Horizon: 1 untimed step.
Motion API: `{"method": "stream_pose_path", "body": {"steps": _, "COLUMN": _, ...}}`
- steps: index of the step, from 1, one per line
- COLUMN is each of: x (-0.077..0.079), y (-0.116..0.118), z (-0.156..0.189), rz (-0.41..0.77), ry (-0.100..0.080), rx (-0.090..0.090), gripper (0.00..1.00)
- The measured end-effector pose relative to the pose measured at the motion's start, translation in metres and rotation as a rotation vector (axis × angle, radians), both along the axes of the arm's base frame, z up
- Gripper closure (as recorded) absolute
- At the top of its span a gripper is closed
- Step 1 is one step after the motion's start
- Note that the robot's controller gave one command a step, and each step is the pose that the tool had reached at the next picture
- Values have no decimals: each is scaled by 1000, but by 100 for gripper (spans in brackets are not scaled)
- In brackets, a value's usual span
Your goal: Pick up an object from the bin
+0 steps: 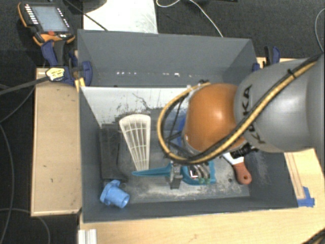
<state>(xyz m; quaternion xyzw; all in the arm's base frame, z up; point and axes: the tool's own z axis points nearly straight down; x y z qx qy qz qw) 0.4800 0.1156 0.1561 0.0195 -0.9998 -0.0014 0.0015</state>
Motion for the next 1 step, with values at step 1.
{"method": "stream_pose_path", "body": {"steps": 1, "x": 9, "y": 10, "z": 51, "rz": -1, "ry": -20, "rx": 6, "gripper": 100}}
